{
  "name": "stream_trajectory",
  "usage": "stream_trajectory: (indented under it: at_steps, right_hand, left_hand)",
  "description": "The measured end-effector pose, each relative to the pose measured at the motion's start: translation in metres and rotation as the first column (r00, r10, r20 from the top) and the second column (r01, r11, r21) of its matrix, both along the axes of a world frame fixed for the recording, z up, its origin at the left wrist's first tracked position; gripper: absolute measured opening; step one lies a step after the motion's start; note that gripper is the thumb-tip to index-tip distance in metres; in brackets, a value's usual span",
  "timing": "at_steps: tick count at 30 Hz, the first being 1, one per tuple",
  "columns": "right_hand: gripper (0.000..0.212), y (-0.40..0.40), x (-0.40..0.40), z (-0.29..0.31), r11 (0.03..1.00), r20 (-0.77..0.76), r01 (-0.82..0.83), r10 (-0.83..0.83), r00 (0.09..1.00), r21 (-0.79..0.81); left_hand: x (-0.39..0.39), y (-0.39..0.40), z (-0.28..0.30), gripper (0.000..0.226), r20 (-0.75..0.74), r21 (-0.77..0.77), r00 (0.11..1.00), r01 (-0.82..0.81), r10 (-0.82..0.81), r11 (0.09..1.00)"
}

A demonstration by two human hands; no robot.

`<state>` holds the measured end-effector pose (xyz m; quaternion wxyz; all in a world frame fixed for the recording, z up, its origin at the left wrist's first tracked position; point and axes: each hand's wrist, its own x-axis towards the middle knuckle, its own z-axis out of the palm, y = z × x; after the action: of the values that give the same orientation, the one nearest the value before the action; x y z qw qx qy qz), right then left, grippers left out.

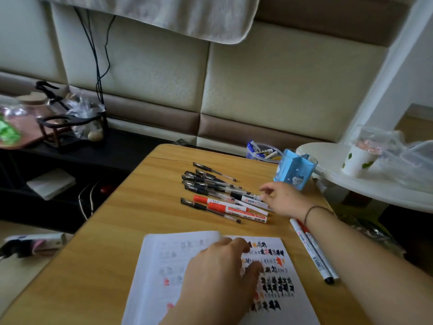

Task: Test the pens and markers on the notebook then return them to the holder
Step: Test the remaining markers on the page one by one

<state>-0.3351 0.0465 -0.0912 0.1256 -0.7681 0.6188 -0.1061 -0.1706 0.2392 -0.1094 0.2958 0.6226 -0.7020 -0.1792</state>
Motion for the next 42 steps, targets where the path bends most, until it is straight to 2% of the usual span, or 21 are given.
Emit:
stream_trajectory:
  at_steps: [4,8,11,16,19,22,24,26,28,29,30,31,33,35,38,42]
  right_hand:
    - [0.028,-0.015,0.029,0.007,0.997,-0.128,0.038,-0.028,0.991,0.074]
    - [0.020,-0.012,0.021,0.020,0.980,-0.380,0.133,-0.067,0.922,0.150]
    - [0.014,-0.012,0.011,0.012,0.976,-0.424,0.143,-0.060,0.904,0.166]
    - [0.024,0.000,0.004,0.013,0.994,-0.237,0.105,-0.095,0.967,0.033]
    - [0.027,0.031,-0.010,0.041,0.985,-0.034,0.093,-0.099,0.995,-0.145]
    - [0.022,0.097,-0.017,0.067,0.939,0.200,0.122,-0.059,0.978,-0.321]
    - [0.025,0.150,-0.017,0.072,0.957,0.376,0.108,0.002,0.927,-0.271]
    - [0.029,0.192,-0.011,0.069,0.979,0.612,0.043,0.091,0.786,-0.200]
    - [0.045,0.213,-0.006,0.058,0.981,0.834,0.011,0.158,0.528,-0.193]
    - [0.057,0.216,-0.005,0.046,0.985,0.916,0.025,0.147,0.373,-0.169]
    - [0.062,0.218,-0.004,0.033,0.991,0.956,0.035,0.117,0.270,-0.131]
    - [0.060,0.219,-0.003,0.021,0.995,0.962,0.034,0.085,0.260,-0.097]
    - [0.044,0.221,0.001,0.011,0.997,0.914,-0.005,0.075,0.399,-0.080]
    - [0.036,0.219,-0.005,0.007,0.997,0.874,0.005,0.061,0.481,-0.072]
    - [0.039,0.220,-0.017,0.006,0.999,0.892,-0.051,0.016,0.452,0.008]
    - [0.041,0.226,-0.028,0.001,0.991,0.864,-0.136,0.066,0.500,0.003]
  left_hand:
    - [0.004,-0.001,-0.002,0.039,0.014,0.017,1.000,0.022,-0.022,1.000]
    - [0.005,-0.003,-0.001,0.040,-0.002,0.023,0.999,0.034,-0.034,0.999]
    - [0.004,-0.004,0.000,0.040,0.028,0.032,0.999,0.041,-0.042,0.999]
    - [0.002,-0.002,0.002,0.039,0.023,0.009,0.999,0.026,-0.027,1.000]
    - [0.001,-0.002,0.003,0.043,-0.021,-0.024,1.000,0.019,-0.020,1.000]
    - [-0.002,-0.001,0.006,0.066,-0.067,-0.084,0.998,0.001,-0.006,0.996]
    - [-0.002,0.000,0.007,0.074,-0.066,-0.122,0.998,-0.008,0.000,0.992]
    - [-0.002,0.002,0.008,0.065,0.040,-0.234,0.998,0.049,-0.041,0.971]
    - [-0.003,0.006,0.012,0.060,0.114,-0.300,0.985,0.160,-0.131,0.940]
    - [-0.006,0.008,0.012,0.058,0.119,-0.309,0.975,0.217,-0.189,0.926]
    - [-0.010,0.010,0.009,0.054,0.136,-0.295,0.958,0.284,-0.254,0.912]
    - [-0.013,0.012,0.007,0.048,0.137,-0.269,0.937,0.346,-0.320,0.899]
    - [-0.018,0.015,0.005,0.034,0.139,-0.266,0.905,0.425,-0.402,0.865]
    - [-0.020,0.017,0.006,0.031,0.127,-0.206,0.885,0.466,-0.449,0.860]
    - [-0.018,0.018,0.010,0.026,0.070,-0.160,0.848,0.530,-0.526,0.833]
    - [-0.014,0.020,0.015,0.026,0.022,-0.124,0.798,0.600,-0.603,0.790]
